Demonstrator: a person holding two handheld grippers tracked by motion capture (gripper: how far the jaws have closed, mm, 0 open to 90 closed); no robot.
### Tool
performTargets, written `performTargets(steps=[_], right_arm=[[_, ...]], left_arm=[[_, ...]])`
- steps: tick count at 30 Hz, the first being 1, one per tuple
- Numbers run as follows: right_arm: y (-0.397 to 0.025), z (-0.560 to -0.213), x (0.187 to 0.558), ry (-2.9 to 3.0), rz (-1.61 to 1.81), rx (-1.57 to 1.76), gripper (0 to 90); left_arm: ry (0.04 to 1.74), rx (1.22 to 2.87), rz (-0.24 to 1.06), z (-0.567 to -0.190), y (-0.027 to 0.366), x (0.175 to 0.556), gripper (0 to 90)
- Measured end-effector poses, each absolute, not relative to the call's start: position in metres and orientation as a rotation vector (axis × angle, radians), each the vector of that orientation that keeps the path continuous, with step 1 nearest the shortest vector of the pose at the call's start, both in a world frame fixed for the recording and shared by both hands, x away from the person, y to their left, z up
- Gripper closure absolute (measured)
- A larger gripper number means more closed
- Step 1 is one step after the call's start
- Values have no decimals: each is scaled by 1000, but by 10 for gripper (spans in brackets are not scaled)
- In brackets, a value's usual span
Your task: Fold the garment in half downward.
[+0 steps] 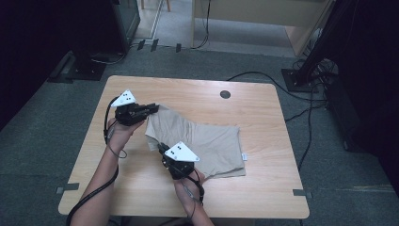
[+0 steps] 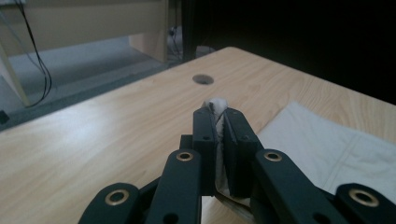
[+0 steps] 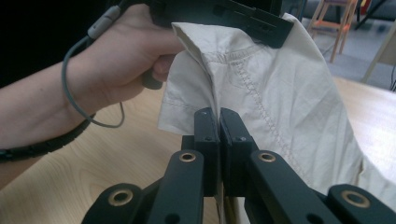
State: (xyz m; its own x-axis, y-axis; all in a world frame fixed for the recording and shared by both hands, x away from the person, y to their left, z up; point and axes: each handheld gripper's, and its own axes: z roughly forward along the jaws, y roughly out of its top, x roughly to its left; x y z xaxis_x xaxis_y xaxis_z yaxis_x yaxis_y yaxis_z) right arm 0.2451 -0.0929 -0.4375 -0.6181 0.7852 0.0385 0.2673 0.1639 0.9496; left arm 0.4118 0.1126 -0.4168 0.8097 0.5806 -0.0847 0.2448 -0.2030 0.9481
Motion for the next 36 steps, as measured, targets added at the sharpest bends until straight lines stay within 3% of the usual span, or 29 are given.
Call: performTargets(steps=[17, 27, 36], right_arm=[[-101, -383, 225, 1898, 1616, 878, 871], [-118, -414, 231, 1944, 1611, 942, 869], [-133, -433, 228, 1948, 1556, 972, 868]], left_arm=[[492, 1765, 444, -340, 99, 389, 848], [511, 1924, 456, -367, 74, 395, 845], [483, 1890, 373, -390, 57, 401, 843]])
